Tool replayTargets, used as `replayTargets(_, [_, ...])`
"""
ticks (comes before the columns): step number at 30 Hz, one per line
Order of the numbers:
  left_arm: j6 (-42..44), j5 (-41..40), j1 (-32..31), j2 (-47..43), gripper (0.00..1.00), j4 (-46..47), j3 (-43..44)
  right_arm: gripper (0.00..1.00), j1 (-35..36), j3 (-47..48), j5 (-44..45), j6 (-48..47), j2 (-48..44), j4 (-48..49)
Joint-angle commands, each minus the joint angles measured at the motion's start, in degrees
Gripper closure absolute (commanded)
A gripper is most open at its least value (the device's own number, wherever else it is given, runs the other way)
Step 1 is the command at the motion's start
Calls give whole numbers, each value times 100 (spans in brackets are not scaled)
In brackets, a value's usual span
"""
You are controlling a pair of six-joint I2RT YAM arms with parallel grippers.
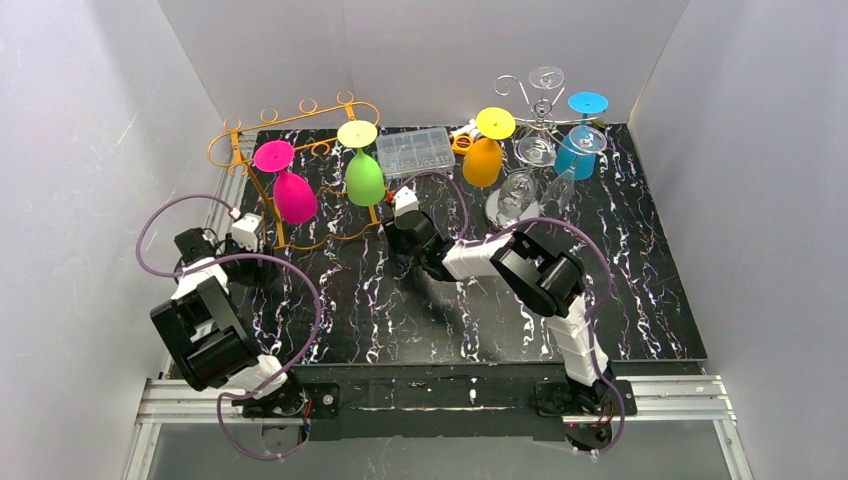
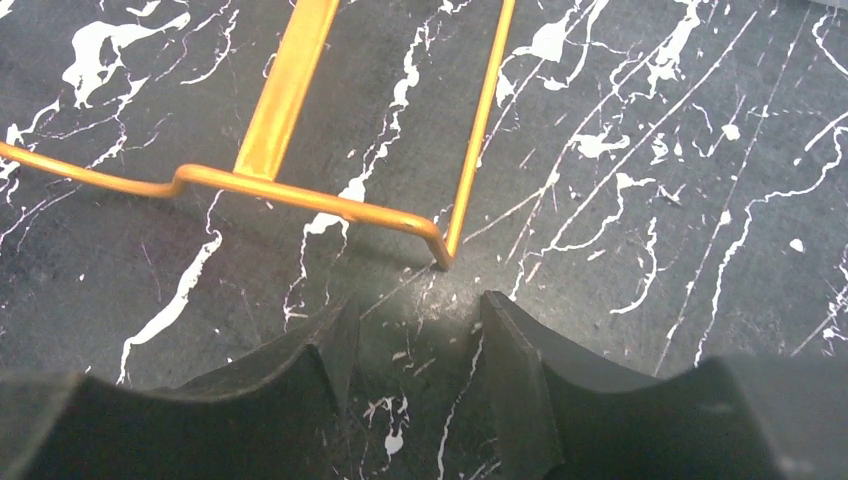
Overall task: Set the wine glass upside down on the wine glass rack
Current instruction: Move the wine rack to the center of the board.
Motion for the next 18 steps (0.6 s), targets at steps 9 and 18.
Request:
replayTargets(9, [242,-670,-664,329,48,587,10,56,-28,422,230,-420,279,240])
replayTargets(18, [479,-1059,-1127,421,58,760,16,76,-30,210,598,-447,184,373])
